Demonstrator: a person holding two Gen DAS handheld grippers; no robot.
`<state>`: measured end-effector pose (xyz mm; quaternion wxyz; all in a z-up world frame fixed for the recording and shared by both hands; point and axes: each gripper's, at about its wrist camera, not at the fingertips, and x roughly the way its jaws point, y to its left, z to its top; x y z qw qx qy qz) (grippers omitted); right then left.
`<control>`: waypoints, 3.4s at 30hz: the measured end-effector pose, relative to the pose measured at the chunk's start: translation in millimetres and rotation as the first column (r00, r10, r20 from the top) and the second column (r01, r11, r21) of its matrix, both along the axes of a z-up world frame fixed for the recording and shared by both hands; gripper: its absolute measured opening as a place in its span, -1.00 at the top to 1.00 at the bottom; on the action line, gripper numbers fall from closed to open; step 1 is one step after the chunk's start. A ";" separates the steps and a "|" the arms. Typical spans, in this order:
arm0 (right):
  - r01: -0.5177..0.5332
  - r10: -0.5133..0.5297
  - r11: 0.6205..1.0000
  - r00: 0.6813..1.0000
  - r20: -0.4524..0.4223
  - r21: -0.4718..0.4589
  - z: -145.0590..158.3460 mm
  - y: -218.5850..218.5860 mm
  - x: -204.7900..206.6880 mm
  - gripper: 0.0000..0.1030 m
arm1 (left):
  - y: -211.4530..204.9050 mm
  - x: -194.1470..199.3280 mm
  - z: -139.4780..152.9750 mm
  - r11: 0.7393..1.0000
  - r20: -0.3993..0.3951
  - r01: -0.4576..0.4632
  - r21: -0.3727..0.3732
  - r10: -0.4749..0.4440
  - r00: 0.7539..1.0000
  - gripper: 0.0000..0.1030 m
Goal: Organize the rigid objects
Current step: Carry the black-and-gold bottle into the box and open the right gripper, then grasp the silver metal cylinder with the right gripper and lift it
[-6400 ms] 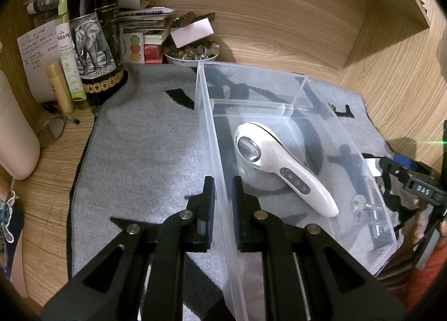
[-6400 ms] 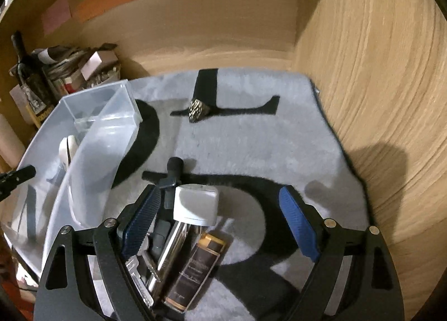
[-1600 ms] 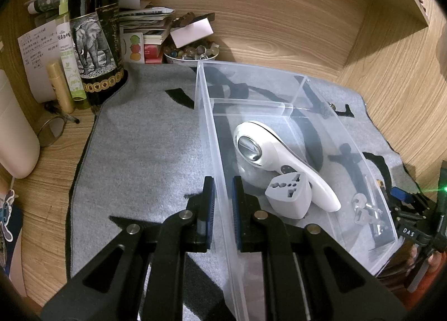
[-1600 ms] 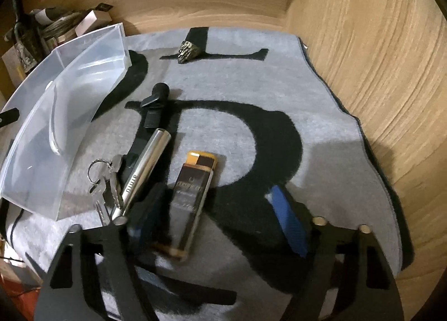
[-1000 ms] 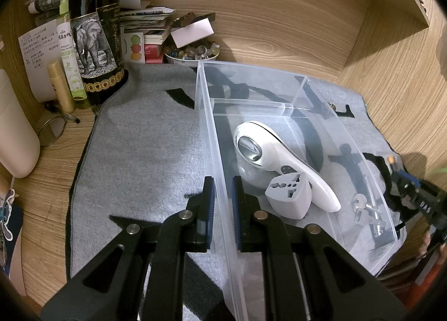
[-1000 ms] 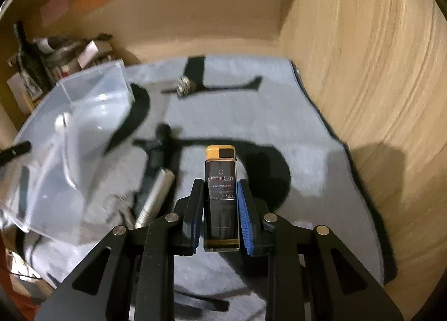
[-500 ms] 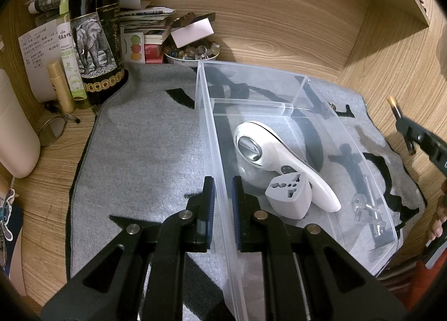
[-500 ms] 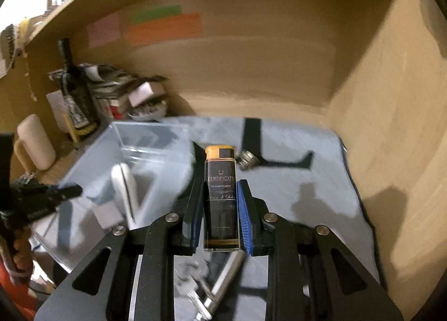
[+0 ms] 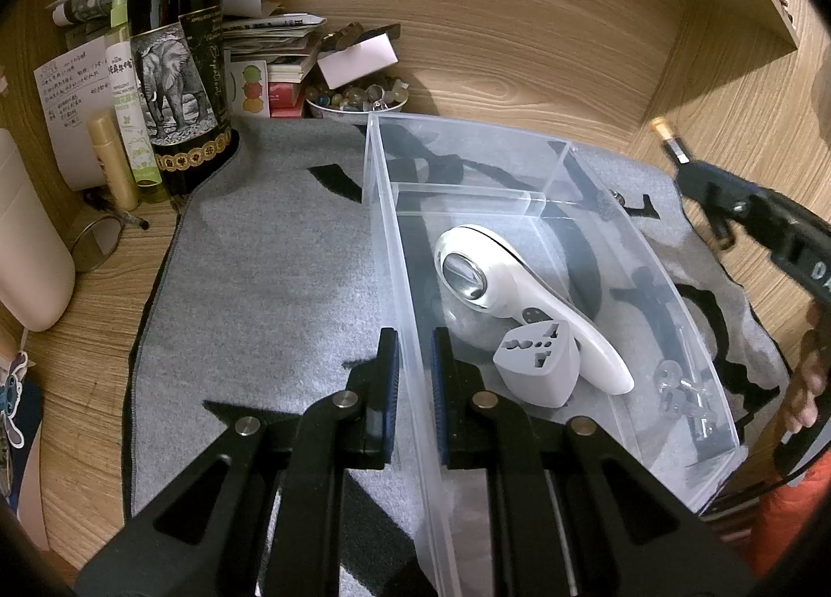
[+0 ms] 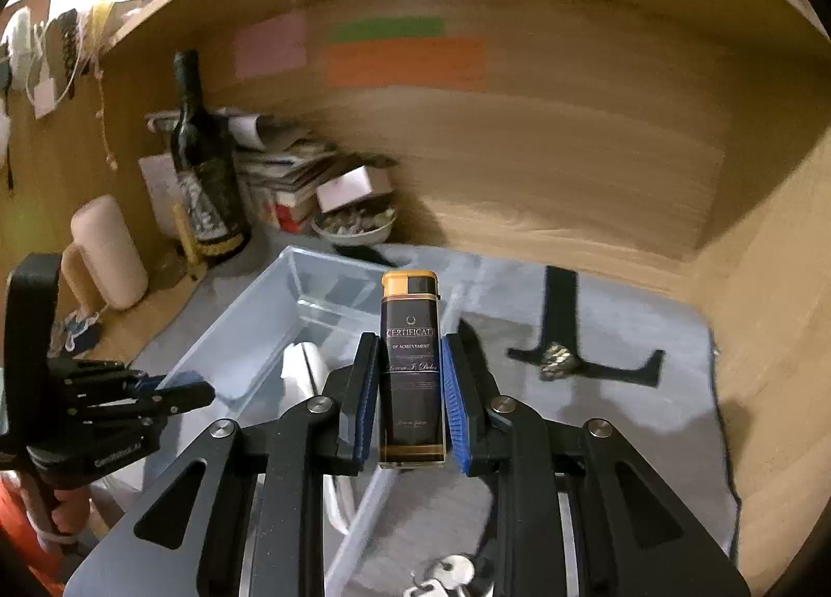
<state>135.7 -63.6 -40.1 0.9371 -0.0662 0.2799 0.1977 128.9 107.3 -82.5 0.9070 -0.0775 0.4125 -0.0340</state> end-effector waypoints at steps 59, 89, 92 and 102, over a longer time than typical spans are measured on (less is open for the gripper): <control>0.278 -0.301 0.952 0.925 -0.230 -0.130 -85.5 -95.2 -23.1 -0.51 | -0.7 -0.5 0.6 1.000 0.001 -0.004 0.000 0.004 1.000 0.77; 0.361 -0.366 0.930 0.894 -0.257 -0.069 -90.9 -124.5 -37.2 0.72 | -1.8 -1.3 0.6 1.000 0.002 -0.004 0.003 0.004 1.000 0.77; 0.353 -0.354 0.934 0.907 -0.230 -0.045 -78.9 -122.0 -36.8 0.72 | -1.6 -1.1 0.5 1.000 0.002 -0.005 0.003 0.005 1.000 0.77; 0.285 -0.281 0.958 0.954 -0.100 0.019 -31.3 -101.6 -33.3 0.72 | -2.0 -1.5 0.5 1.000 0.003 -0.004 0.005 0.004 1.000 0.77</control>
